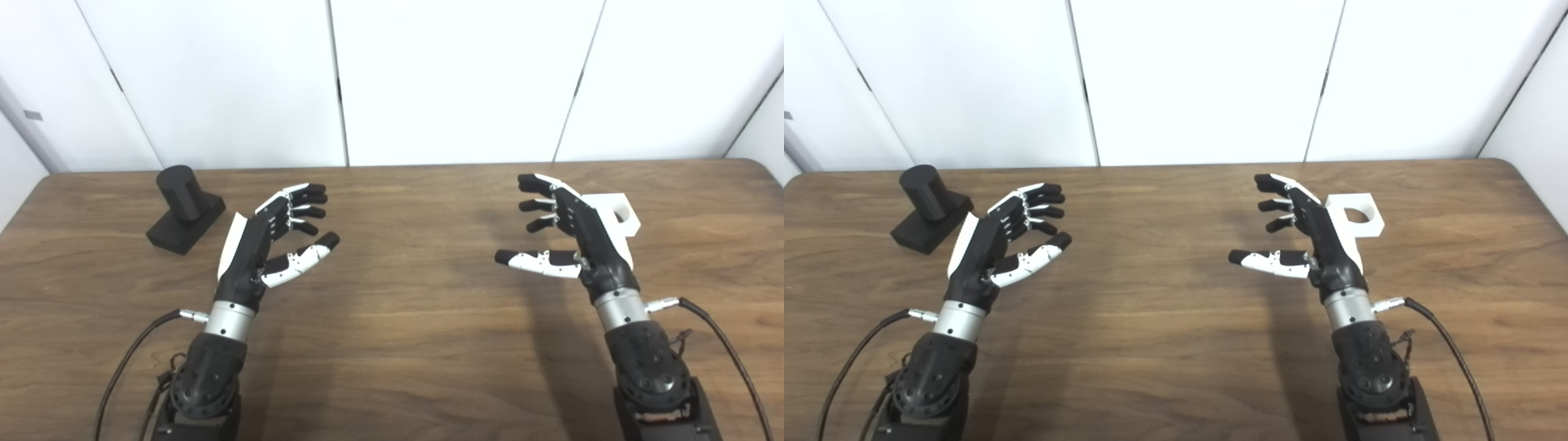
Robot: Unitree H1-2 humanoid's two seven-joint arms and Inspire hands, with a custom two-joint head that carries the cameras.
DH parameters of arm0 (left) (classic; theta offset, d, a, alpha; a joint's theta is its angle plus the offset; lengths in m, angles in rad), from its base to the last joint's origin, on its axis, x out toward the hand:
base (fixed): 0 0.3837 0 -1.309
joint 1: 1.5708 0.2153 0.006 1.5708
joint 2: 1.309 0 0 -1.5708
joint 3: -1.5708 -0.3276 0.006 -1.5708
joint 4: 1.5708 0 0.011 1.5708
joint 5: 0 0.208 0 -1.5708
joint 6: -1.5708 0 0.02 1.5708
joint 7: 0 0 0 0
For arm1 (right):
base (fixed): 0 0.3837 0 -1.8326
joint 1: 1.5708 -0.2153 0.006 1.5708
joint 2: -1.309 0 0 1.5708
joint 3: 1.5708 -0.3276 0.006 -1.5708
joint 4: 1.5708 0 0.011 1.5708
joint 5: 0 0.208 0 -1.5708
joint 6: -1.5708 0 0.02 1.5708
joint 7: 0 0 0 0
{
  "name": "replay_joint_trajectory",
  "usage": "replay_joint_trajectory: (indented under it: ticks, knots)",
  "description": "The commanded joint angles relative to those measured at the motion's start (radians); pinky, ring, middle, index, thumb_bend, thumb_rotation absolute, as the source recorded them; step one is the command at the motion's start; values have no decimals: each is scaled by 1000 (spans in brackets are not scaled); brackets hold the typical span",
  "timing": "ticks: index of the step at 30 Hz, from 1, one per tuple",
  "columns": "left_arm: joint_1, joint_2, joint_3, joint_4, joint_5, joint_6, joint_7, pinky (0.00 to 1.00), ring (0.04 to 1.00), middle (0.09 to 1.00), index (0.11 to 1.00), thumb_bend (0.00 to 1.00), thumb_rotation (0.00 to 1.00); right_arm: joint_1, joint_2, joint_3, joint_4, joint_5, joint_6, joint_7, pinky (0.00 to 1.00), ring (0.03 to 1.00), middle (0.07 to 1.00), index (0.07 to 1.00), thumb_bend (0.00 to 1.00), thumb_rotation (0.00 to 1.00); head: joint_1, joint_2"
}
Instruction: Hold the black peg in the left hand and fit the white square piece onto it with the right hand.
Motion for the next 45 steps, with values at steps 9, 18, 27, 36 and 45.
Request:
replay_joint_trajectory:
  ticks: [9, 18, 27, 36, 45]
  knots:
    - [-42, 14, 7, -26, -3, -31, 7, 569, 684, 745, 740, 651, 259, -33, -1, 2, -31, -4, -47, -12, 537, 691, 785, 777, 729, 70, 2, -2]
    - [-39, -11, -7, -35, 13, -13, 17, 560, 683, 746, 738, 633, 225, -30, -25, -13, -29, 17, -51, 1, 552, 697, 795, 777, 706, 89, 184, -19]
    - [-36, -53, -36, -61, 67, 23, 36, 555, 688, 759, 742, 638, 239, -13, -48, -41, -60, 72, -24, 16, 566, 720, 818, 797, 672, 0, 320, -40]
    - [-35, -59, -32, -78, 79, 39, 45, 552, 688, 758, 739, 657, 223, -16, -32, -47, -114, 82, 59, 23, 590, 724, 826, 803, 649, 0, 327, -46]
    - [-43, -15, -10, -116, 111, 33, 55, 549, 680, 739, 720, 642, 181, -21, -36, -46, -127, 86, 78, 31, 603, 722, 823, 799, 642, 0, 330, -50]
